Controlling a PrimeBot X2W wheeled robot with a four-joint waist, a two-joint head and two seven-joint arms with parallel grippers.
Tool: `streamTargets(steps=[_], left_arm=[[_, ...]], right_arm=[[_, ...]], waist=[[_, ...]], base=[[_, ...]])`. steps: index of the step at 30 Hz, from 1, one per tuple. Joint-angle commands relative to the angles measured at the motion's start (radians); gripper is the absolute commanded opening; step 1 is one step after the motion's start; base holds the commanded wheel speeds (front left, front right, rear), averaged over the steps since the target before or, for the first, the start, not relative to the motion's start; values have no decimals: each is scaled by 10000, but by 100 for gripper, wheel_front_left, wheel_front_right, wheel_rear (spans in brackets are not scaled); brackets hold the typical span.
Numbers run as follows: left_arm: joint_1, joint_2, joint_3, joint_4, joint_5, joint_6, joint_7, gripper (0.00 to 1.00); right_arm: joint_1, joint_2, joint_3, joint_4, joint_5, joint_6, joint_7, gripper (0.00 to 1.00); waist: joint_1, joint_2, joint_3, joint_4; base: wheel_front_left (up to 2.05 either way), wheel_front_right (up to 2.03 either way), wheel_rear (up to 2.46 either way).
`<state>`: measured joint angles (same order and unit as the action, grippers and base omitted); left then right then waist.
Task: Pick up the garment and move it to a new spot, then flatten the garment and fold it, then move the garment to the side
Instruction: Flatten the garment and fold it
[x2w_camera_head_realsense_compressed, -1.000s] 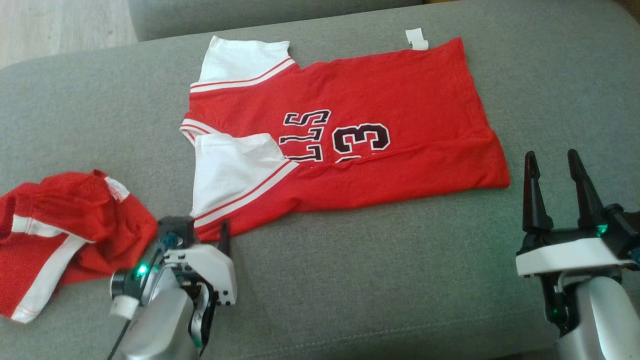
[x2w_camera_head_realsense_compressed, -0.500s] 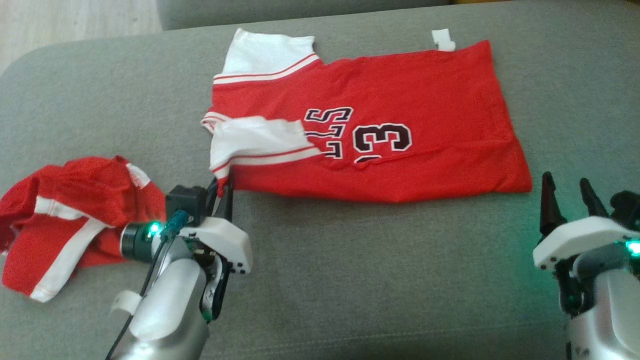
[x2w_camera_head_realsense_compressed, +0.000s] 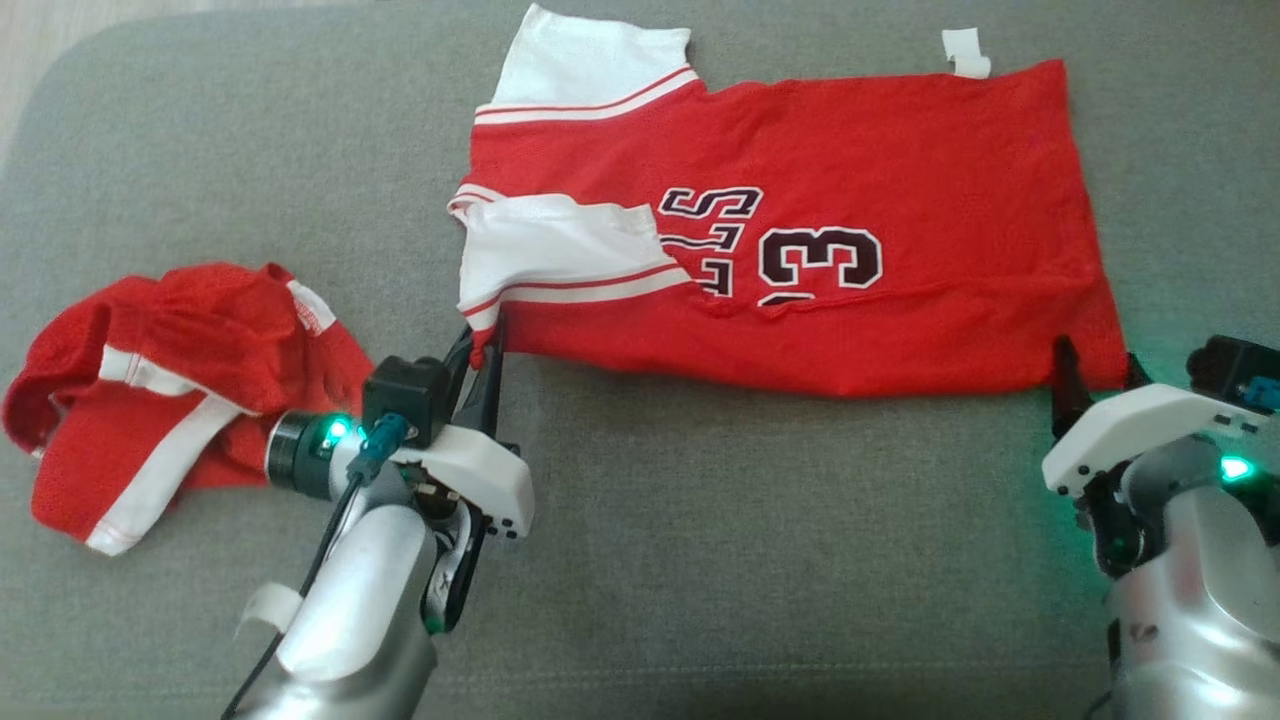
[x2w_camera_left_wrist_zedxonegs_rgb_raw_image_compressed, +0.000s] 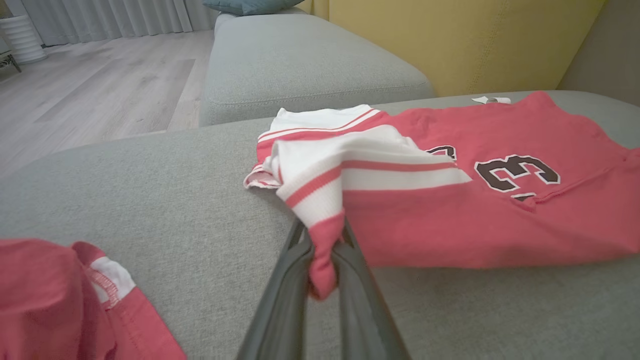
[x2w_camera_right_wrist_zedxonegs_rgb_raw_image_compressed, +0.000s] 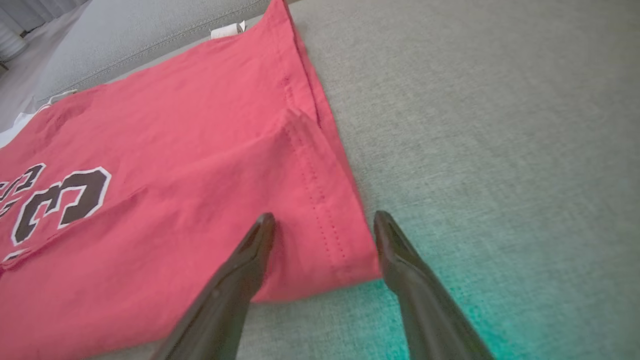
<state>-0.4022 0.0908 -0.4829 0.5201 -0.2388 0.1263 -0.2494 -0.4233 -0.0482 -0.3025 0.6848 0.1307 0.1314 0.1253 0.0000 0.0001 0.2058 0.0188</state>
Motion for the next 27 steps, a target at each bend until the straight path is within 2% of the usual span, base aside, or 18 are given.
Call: streamTargets(steps=[1,3,4,5,6,17,27], left_arm=[[-345,220,226,-321,87,32,-113,0],[-364,244,204,-316,84,33,-107,0],[-377,256,196,-314,82,37,-103,0],[-391,270,190,-312,79,41,-97,0],[-403,287,183,-307,81,52,-89,0],[-138,495,97,-62,-19,87,-2,0],[600,725,-11,107,-228,35,172,0]], right_arm=[[-413,-22,190,-112,-68,-7,46,100],[-525,-22,195,126,-68,-7,108,100],[-569,-22,200,232,-67,-7,137,86],[-605,-22,188,310,-73,-7,128,8],[-628,-22,175,374,-111,-7,97,0],[-468,-199,-12,740,-139,-7,-268,0],[460,-275,40,327,232,-7,-146,0]], waist=[[0,-1,90,71],[0,-1,138,103],[0,-1,158,113],[0,-1,172,118],[0,-1,178,118],[0,-1,-333,-85],[0,-1,-1293,-225]], base=[[0,0,0],[0,0,0],[0,0,0],[0,0,0],[0,0,0],[0,0,0],[0,0,0]])
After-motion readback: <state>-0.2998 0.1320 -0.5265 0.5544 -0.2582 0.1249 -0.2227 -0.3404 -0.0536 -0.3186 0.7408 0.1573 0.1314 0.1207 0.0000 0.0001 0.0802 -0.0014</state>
